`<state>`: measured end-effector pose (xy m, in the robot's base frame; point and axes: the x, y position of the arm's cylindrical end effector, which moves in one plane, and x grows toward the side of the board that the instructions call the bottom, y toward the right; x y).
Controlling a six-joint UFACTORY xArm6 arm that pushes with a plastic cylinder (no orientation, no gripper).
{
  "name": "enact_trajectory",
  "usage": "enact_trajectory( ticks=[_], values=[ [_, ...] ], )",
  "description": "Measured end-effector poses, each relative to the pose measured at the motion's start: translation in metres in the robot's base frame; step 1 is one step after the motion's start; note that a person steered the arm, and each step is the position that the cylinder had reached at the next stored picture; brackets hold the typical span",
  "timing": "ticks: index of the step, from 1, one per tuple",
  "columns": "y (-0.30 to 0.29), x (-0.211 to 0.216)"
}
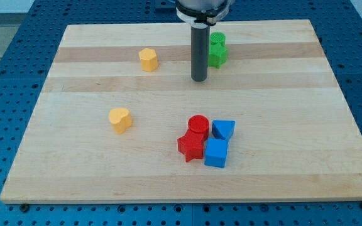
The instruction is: Tap at the bottom of the yellow heart
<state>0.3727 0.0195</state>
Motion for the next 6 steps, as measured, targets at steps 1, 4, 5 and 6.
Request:
enact_trajectory(
  ticks=[1,4,5,6],
  values=[
    [-0.032,0.006],
    [-0.108,0.099],
    [-0.154,0.130],
    [-0.159,0.167]
  ],
)
